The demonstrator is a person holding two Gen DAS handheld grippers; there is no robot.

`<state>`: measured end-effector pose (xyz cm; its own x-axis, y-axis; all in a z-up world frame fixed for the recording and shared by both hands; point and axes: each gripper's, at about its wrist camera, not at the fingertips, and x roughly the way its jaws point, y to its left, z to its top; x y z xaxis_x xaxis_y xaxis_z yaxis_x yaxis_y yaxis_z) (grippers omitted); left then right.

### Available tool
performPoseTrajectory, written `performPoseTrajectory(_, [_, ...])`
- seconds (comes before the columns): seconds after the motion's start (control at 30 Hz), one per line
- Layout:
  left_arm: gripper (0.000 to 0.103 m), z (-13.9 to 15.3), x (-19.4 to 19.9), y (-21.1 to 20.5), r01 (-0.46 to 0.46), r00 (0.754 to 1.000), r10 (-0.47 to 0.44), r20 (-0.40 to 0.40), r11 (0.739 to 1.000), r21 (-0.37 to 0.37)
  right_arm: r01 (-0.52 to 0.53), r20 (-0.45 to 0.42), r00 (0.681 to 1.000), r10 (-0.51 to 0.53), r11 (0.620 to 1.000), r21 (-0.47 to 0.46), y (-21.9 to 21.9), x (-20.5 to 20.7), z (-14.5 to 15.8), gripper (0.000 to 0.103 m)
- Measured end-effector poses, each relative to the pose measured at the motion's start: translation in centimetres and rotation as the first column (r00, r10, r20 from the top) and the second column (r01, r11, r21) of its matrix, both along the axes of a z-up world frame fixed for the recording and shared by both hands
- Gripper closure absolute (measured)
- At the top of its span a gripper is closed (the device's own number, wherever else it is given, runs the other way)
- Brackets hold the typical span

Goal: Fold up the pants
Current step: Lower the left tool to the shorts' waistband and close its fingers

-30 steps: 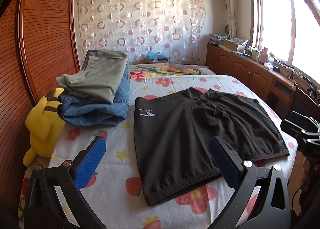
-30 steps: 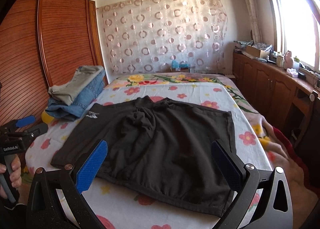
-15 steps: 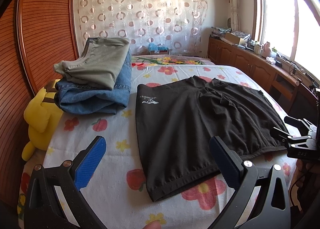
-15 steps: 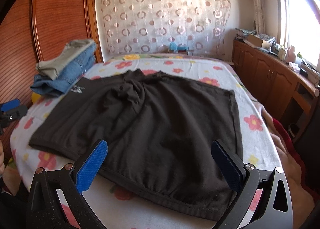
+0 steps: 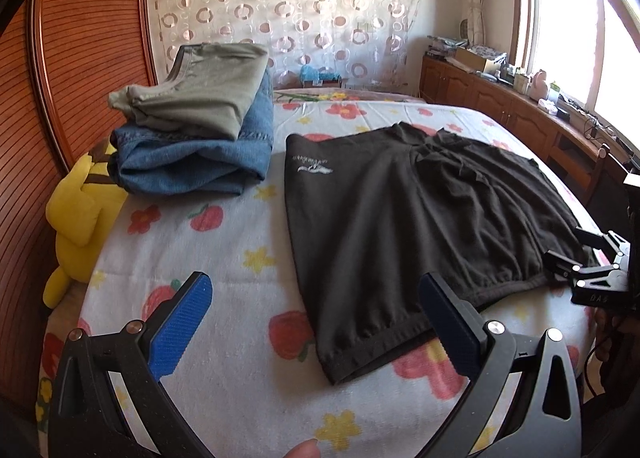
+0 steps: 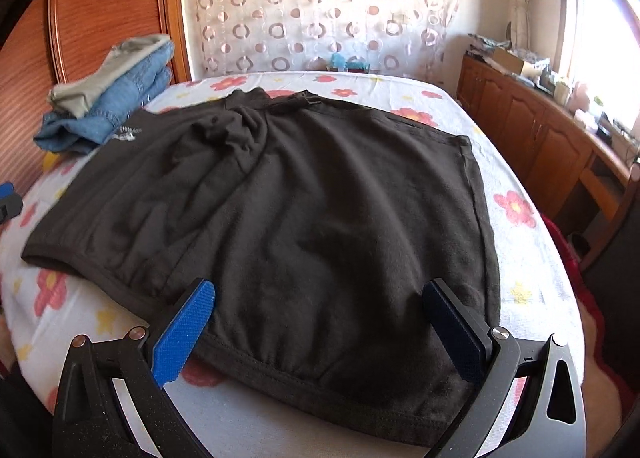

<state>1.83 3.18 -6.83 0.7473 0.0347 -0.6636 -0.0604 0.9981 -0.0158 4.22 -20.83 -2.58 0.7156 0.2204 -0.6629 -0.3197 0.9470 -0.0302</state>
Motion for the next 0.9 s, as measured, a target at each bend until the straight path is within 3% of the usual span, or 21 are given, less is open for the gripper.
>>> performPoseTrajectory(0.4, [0.001,-0.8,-1.3,2.0,0.047,0.999,-0.048,-0.015,0.998,-0.050,-0.028,0.000,1.000,0.028,1.000,-0.006,-0.8,-0.9,0.8,0.000])
performPoseTrajectory(0.6, [0.021,-0.7,-1.8,2.5,0.102,0.994,-0.107,-0.030,0.985,-0.137,-0.034,0.012,0.999,0.034,0.999,0.005,-0.8,0.6,-0.6,0.000])
performPoseTrajectory(0.7, [0.031,-0.6,-2.0,2.1,0.123,0.991,-0.127,-0.028,0.984,-0.130,-0.040,0.005,0.999,0.040,0.999,0.006,-0.8,1.9,-0.6,0.000])
performPoseTrajectory(0.77, [0.044,-0.6,-1.9,1.9,0.138,0.989,-0.144,-0.035,0.981,-0.137,-0.044,0.004,0.999,0.044,0.999,0.006,-0.8,2.0,-0.5,0.002])
performPoseTrajectory(0.9, [0.058,-1.3,-1.7,1.5,0.159,0.983,-0.169,-0.065,0.976,-0.148,-0.063,0.001,0.998,0.063,0.998,0.020,-1.0,1.7,-0.2,0.011])
